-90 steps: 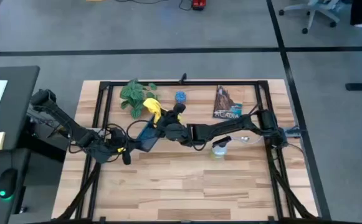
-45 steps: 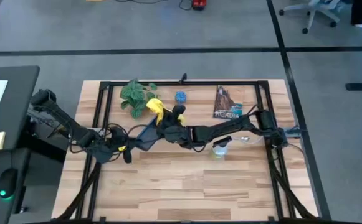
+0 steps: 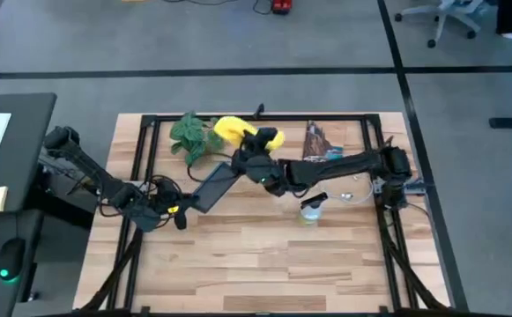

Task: Apply microfiber cloth
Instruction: Wipe the blue tablet with the yellow microfiber cloth

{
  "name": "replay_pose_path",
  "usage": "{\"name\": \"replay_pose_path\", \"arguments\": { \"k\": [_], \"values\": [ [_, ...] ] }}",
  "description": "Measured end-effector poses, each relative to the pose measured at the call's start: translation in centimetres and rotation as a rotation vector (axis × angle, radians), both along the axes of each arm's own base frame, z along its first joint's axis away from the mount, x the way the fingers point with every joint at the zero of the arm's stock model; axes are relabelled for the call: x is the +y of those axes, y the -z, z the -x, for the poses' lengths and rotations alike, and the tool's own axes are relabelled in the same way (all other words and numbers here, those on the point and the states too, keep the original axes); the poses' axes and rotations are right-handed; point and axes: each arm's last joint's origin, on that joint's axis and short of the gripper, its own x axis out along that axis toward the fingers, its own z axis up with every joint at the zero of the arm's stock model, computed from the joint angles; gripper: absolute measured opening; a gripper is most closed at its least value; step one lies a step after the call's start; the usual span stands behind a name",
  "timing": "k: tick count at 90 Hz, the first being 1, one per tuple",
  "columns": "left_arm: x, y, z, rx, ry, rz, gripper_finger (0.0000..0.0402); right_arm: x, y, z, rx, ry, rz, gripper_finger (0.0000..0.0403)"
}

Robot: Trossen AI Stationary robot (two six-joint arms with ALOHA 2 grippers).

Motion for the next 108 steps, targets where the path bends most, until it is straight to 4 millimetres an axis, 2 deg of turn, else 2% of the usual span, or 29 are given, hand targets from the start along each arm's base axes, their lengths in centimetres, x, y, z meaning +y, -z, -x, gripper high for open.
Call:
{"name": "replay_pose_path", "arguments": {
  "k": [9,16,27,40,53,77,94,108],
  "values": [
    [0.2,0.1,0.1,-0.012,-0.039,-0.012,0.001,1.4,-0.3,0.3,-0.054,-0.164,-0.108,0.0],
    [0.2,0.0,0.1,-0.031,-0.061,-0.023,0.001,2.6,0.3,0.1,-0.079,-0.31,-0.238,0.0],
    [0.1,-0.4,-0.1,-0.068,-0.067,-0.038,0.001,3.9,3.0,-1.5,-0.114,-0.439,-0.368,0.0],
    [-0.4,-1.6,-0.7,-0.131,-0.029,-0.069,0.001,4.5,7.3,-4.3,-0.175,-0.46,-0.359,0.0],
    [-0.5,-2.1,-1.0,-0.158,-0.025,-0.121,0.001,5.1,9.5,-5.7,-0.232,-0.492,-0.321,0.0],
    [-0.4,-2.3,-1.2,-0.167,-0.032,-0.116,0.001,6.4,9.7,-5.4,-0.181,-0.509,-0.295,0.0],
    [-0.4,-2.5,-1.2,-0.184,-0.038,-0.112,0.001,6.1,9.4,-4.8,-0.182,-0.228,-0.15,0.0],
    [-0.4,-2.6,-1.2,-0.182,-0.027,-0.107,0.001,5.2,7.7,-4.2,-0.196,-0.054,-0.054,0.0]
  ]
}}
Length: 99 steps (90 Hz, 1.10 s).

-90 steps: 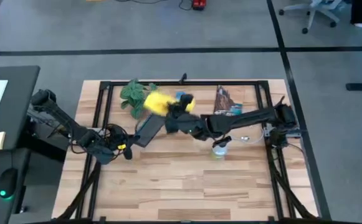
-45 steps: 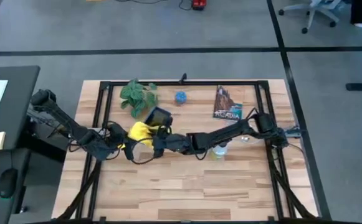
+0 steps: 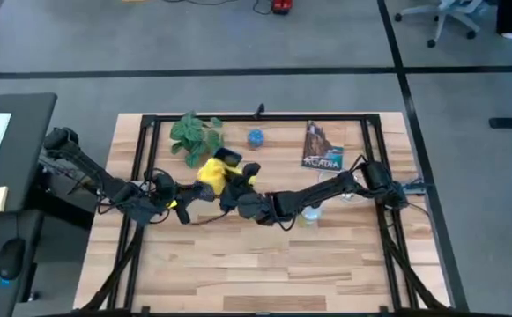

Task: Apply microfiber cloth
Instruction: Wipe the blue tablet with the yellow microfiber cloth

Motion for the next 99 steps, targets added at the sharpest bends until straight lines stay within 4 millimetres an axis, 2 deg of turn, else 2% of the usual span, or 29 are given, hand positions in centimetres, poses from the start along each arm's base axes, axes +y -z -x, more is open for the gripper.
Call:
{"name": "replay_pose_path", "arguments": {
  "k": [16,28,38,45,56,67,82,99],
  "values": [
    [0.0,0.1,0.0,0.011,0.017,0.0,0.001,-1.1,-1.9,0.6,-0.031,0.072,0.01,0.0],
    [0.0,0.2,0.0,0.02,0.017,-0.007,0.0011,-0.7,-1.7,0.3,-0.115,-0.064,-0.083,0.0],
    [0.0,0.2,0.0,0.023,0.018,-0.013,0.0011,0.6,-0.3,-0.2,-0.162,-0.241,-0.23,0.0],
    [0.0,0.2,0.0,0.027,0.02,-0.017,0.0011,1.6,1.5,-0.6,-0.136,-0.323,-0.3,0.0],
    [0.1,0.1,0.0,0.021,0.007,-0.019,0.0011,2.6,3.9,-1.1,-0.102,-0.4,-0.353,0.0],
    [0.1,-0.1,-0.1,0.009,-0.001,-0.026,0.0011,3.4,5.2,-1.5,-0.137,-0.444,-0.397,0.0],
    [0.1,-0.1,-0.1,0.0,-0.015,-0.024,0.0011,3.7,5.3,-1.8,-0.167,-0.459,-0.407,0.0],
    [0.1,-0.1,-0.1,0.0,-0.023,-0.026,0.0011,3.5,4.1,-1.7,-0.289,-0.276,-0.318,0.0]
  ]
}}
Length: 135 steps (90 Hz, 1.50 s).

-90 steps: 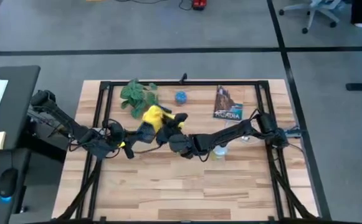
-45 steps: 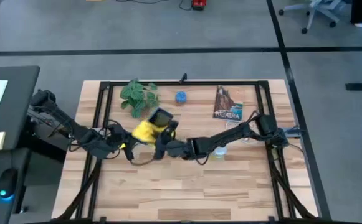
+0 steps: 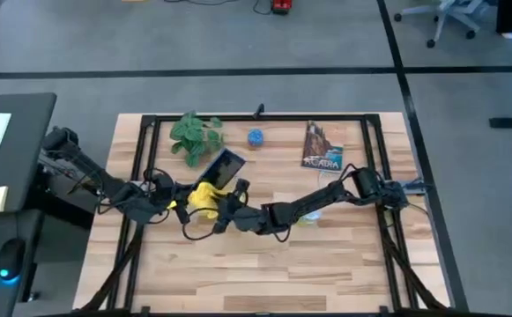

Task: Apply microfiber cloth
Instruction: Wipe the blue tablet with the yellow microfiber cloth

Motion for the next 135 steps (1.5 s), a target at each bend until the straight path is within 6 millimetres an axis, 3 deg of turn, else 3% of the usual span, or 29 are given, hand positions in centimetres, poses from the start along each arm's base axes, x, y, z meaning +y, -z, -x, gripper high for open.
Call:
{"name": "replay_pose_path", "arguments": {
  "k": [10,23,30,52,81,94,120,135],
  "values": [
    [0.0,0.0,0.0,0.002,0.001,-0.001,0.0011,-0.1,-0.1,-0.2,0.003,-0.054,0.003,0.0],
    [0.0,0.1,0.0,0.008,0.011,-0.001,0.0011,0.1,0.3,-0.5,0.01,-0.273,-0.094,0.0],
    [0.0,0.0,0.0,0.006,0.011,0.0,0.0011,0.1,0.6,-0.5,0.027,-0.283,-0.121,0.0],
    [0.0,0.1,0.0,0.009,0.005,-0.007,0.0011,-0.7,-0.1,-0.1,0.029,0.002,0.028,0.0],
    [-0.1,0.1,0.0,0.019,0.039,0.001,0.0011,-2.0,-4.9,1.4,0.191,0.274,0.294,0.0],
    [-0.1,0.2,0.0,0.023,0.038,-0.003,0.0011,-2.9,-4.7,1.5,0.258,0.322,0.336,0.0],
    [-0.1,0.2,0.0,0.028,0.04,-0.006,0.0011,-1.9,-2.9,0.9,0.099,-0.004,0.118,0.0],
    [-0.1,0.2,0.0,0.021,0.037,-0.004,0.0011,-1.8,-2.6,0.8,0.099,-0.079,0.081,0.0]
  ]
}}
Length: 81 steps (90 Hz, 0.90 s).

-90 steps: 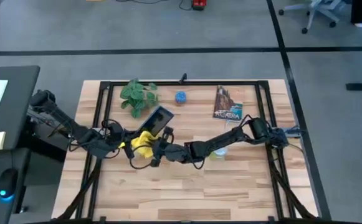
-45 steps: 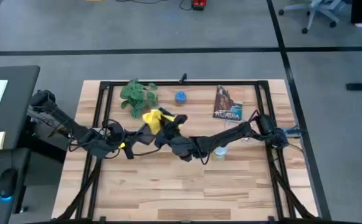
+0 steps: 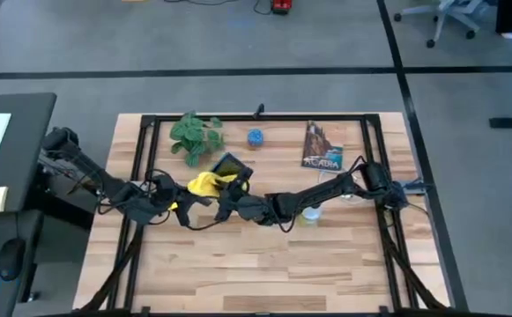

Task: Apply microfiber cloth
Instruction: Wipe the blue tablet with the yellow microfiber cloth

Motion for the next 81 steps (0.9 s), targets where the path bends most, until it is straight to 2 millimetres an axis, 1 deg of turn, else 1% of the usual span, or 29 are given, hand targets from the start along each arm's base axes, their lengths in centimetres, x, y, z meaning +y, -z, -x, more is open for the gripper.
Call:
{"name": "replay_pose_path", "arguments": {
  "k": [12,18,26,34,39,47,57,63,69,77,81],
  "values": [
    [0.0,0.0,0.0,-0.004,0.003,0.003,0.0011,0.1,0.3,-0.1,0.017,-0.057,-0.025,0.0],
    [0.0,0.0,0.0,-0.004,0.003,0.003,0.0011,0.1,0.6,0.0,0.052,-0.052,-0.015,0.0],
    [0.0,-0.1,0.0,-0.006,-0.003,0.003,0.0011,0.0,1.0,0.3,0.106,0.036,0.024,0.0],
    [0.0,-0.1,0.0,-0.009,-0.012,0.002,0.0011,0.0,1.1,0.7,0.158,0.165,0.115,0.0],
    [0.0,-0.1,0.0,-0.013,-0.012,0.005,0.0011,-0.1,0.8,0.9,0.192,0.244,0.181,0.0],
    [0.0,-0.1,0.0,-0.013,-0.003,0.009,0.0011,-0.4,-0.5,1.5,0.224,0.346,0.252,0.0],
    [-0.1,-0.1,0.0,-0.008,0.017,0.016,0.0011,-1.1,-2.2,2.0,0.219,0.44,0.273,0.0],
    [-0.1,-0.1,0.0,-0.007,0.019,0.016,0.0011,-1.5,-2.9,2.2,0.193,0.448,0.255,0.0],
    [-0.1,-0.1,0.0,-0.007,0.018,0.016,0.0011,-1.7,-3.1,2.1,0.155,0.425,0.224,0.0],
    [-0.1,0.0,0.0,-0.001,0.018,0.012,0.0011,-1.6,-3.3,1.8,0.093,0.348,0.173,0.0],
    [-0.1,0.0,0.0,-0.001,0.018,0.012,0.0011,-1.5,-3.3,1.6,0.06,0.281,0.137,0.0]
  ]
}}
